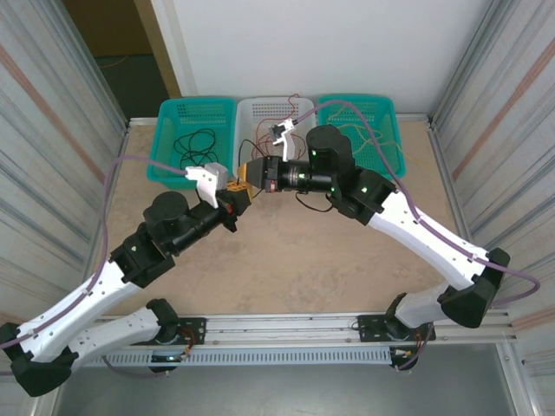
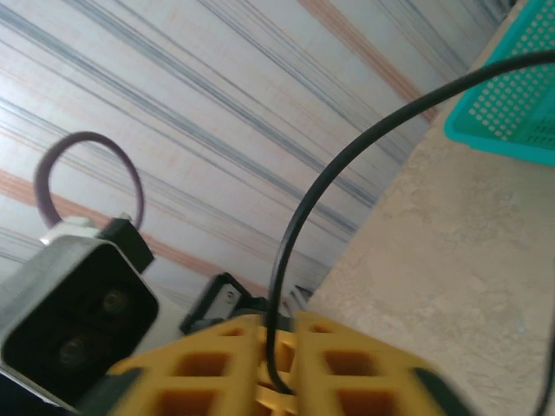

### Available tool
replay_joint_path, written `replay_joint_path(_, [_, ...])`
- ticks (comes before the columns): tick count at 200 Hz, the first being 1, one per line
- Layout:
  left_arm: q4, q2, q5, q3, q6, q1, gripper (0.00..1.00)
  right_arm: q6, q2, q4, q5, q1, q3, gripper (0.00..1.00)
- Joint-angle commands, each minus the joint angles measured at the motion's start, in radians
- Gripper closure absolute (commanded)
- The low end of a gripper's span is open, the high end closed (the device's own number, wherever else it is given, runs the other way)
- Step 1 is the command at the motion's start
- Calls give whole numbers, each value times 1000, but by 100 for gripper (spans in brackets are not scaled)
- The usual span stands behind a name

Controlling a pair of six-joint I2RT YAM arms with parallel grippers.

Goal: Untangle the cables

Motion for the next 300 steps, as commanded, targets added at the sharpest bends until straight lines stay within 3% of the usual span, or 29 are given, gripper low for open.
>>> replay_joint_path(1, [50, -26, 69, 24, -38, 33, 100, -63, -56, -89, 68, -24, 14, 60])
replay_joint_path(20, [83, -49, 184, 3, -99, 104, 100, -52, -77, -105, 59, -67, -38, 48])
replay_joint_path(51, [149, -56, 397, -18, -214, 207, 100, -55, -76, -119, 26, -88, -92, 44])
replay_joint_path(79, [132, -21, 515, 12, -235, 222, 100, -81, -56, -144, 22, -90, -76, 44])
replay_joint_path(111, [123, 14, 597, 32, -249, 222, 100, -99, -28, -148, 18, -102, -48, 48])
replay_joint_path(169, [116, 13, 631, 54, -249, 223, 100, -132, 25, -188, 44, -119, -35, 56])
replay_joint_path(180, [110, 15, 638, 58, -246, 222, 100, -136, 30, -189, 40, -121, -33, 63])
replay_joint_path(212, [104, 2, 598, 53, -233, 224, 100, -134, 19, -184, 43, -122, -45, 88])
replay_joint_path(231, [113, -27, 471, 40, -222, 224, 100, -114, -6, -148, 28, -122, -83, 97])
replay_joint_path(264, [298, -129, 148, -70, -228, 224, 100, 10, -76, 3, 15, -103, -227, 99])
replay_joint_path(300, [462, -93, 137, -75, -214, 224, 100, 176, -114, 160, 73, -36, -378, 96])
